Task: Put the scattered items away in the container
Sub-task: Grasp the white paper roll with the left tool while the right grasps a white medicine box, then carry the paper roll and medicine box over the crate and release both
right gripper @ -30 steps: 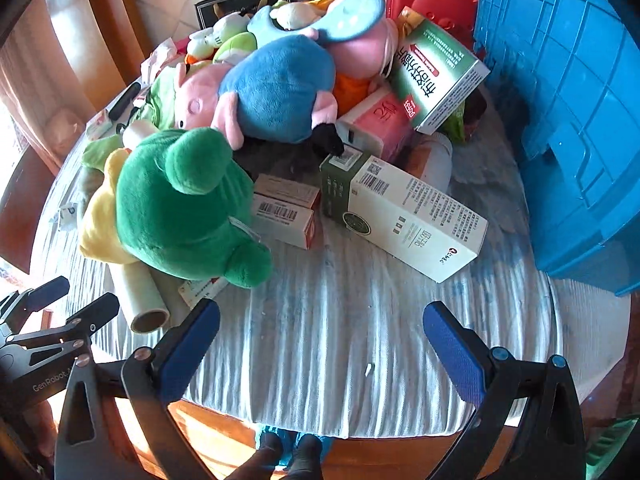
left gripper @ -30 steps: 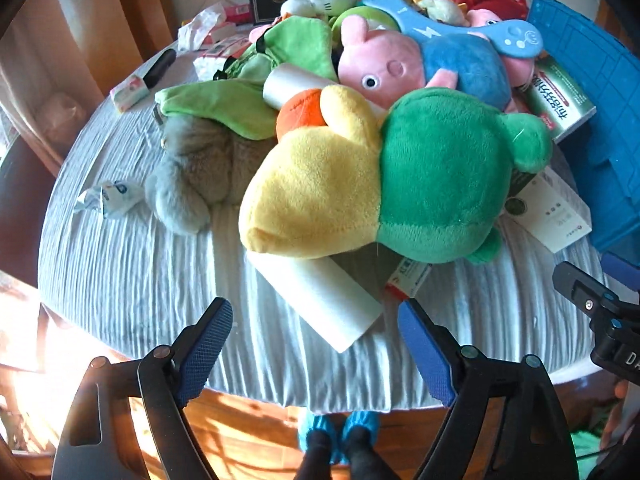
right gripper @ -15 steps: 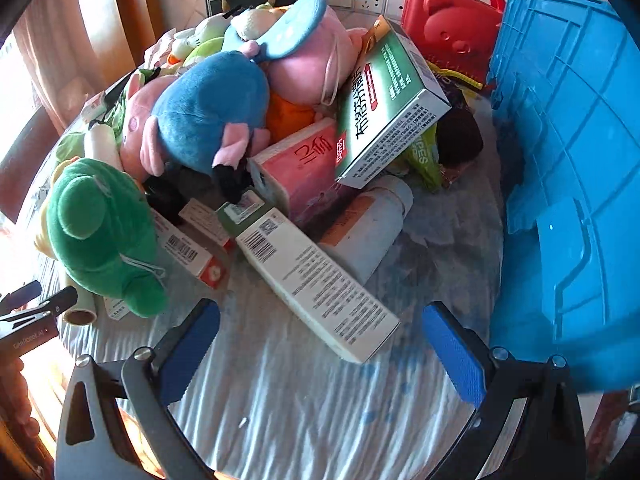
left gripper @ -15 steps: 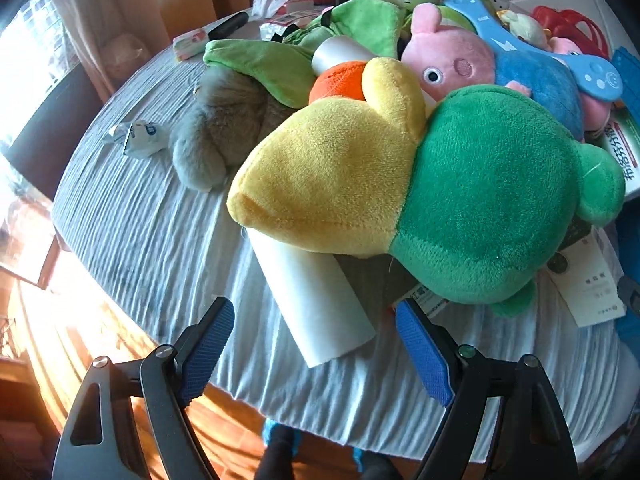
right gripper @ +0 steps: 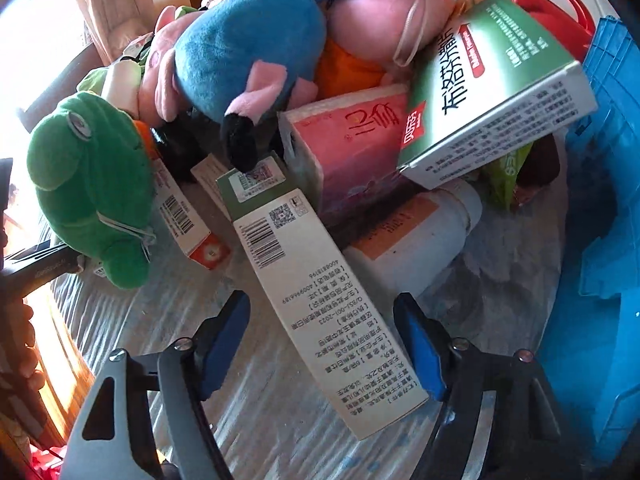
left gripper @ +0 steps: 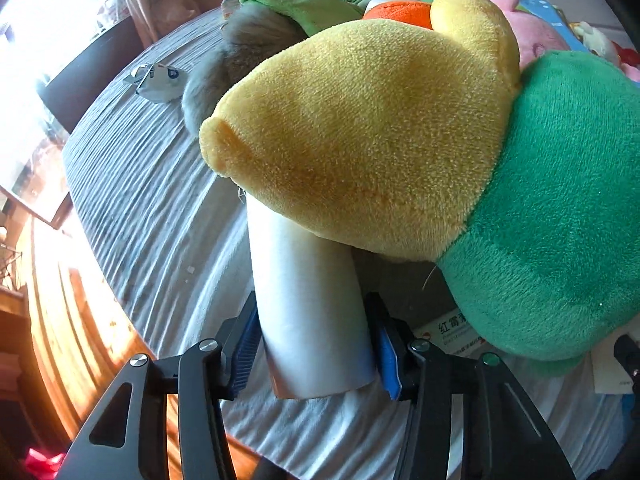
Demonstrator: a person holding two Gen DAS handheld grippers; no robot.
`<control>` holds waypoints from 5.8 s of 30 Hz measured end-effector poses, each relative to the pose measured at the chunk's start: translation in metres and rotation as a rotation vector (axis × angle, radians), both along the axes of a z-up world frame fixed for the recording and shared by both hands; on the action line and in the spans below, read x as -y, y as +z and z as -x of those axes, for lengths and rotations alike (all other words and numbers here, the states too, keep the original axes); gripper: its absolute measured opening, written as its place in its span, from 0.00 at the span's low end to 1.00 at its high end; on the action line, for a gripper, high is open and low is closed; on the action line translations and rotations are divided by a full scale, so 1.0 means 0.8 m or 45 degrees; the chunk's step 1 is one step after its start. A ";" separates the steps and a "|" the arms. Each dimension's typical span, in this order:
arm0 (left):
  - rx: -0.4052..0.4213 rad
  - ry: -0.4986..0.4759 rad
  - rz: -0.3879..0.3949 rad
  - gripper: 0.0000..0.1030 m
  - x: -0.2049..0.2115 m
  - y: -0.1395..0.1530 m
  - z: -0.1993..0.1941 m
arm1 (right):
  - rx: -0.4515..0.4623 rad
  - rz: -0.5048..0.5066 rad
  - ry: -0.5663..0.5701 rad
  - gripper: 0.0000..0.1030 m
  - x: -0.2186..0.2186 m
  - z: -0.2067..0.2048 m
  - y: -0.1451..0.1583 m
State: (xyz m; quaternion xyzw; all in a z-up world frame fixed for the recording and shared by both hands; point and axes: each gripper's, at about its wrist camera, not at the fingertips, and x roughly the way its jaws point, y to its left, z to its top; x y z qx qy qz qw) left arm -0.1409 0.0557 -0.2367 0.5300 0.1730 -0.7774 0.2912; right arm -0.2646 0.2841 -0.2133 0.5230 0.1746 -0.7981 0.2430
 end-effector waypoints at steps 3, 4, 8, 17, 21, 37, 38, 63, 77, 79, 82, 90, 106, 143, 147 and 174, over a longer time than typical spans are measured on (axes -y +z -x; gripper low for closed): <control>0.003 -0.018 0.008 0.48 -0.006 0.003 -0.003 | 0.025 0.013 0.007 0.61 0.005 -0.005 -0.004; 0.001 -0.024 0.003 0.48 -0.008 0.004 -0.005 | 0.033 0.022 0.011 0.56 0.007 -0.008 -0.004; 0.006 -0.068 0.013 0.48 -0.015 0.008 -0.008 | 0.028 0.014 0.011 0.56 0.017 -0.011 -0.010; -0.068 -0.125 0.106 0.44 -0.037 0.059 -0.029 | -0.015 0.037 -0.029 0.39 0.025 -0.021 -0.002; -0.129 -0.171 0.140 0.44 -0.051 0.095 -0.041 | -0.059 0.039 -0.039 0.37 0.032 -0.031 0.018; -0.224 -0.277 0.216 0.43 0.004 0.113 -0.045 | 0.033 0.066 -0.188 1.00 0.014 -0.021 0.001; -0.220 -0.282 0.223 0.44 0.001 0.113 -0.044 | 0.043 0.063 -0.190 1.00 0.015 -0.022 -0.005; -0.456 -0.450 0.257 0.43 0.020 0.198 -0.078 | -0.212 0.147 -0.325 0.34 0.010 -0.078 0.109; -0.618 -0.666 0.229 0.43 -0.033 0.254 -0.061 | -0.400 0.174 -0.328 0.34 0.036 -0.121 0.186; -0.636 -0.693 0.224 0.43 -0.041 0.260 -0.057 | -0.426 0.176 -0.329 0.34 0.035 -0.122 0.197; -0.660 -0.722 0.217 0.43 -0.053 0.269 -0.049 | -0.476 0.185 -0.329 0.34 0.032 -0.123 0.218; -0.758 -0.799 0.195 0.43 -0.096 0.312 -0.019 | -0.635 0.216 -0.339 0.34 0.005 -0.122 0.297; -0.971 -1.011 0.193 0.43 -0.293 0.406 0.079 | -0.936 0.251 -0.542 0.34 -0.186 -0.084 0.431; -0.381 -1.400 0.022 0.44 -0.605 0.326 0.177 | -0.480 0.030 -0.964 0.34 -0.482 -0.021 0.304; -0.381 -1.401 0.038 0.44 -0.607 0.325 0.177 | -0.470 0.026 -0.959 0.34 -0.483 -0.020 0.300; -0.516 -1.360 0.114 0.82 -0.570 0.351 0.129 | -0.549 0.016 -1.023 0.84 -0.479 -0.059 0.320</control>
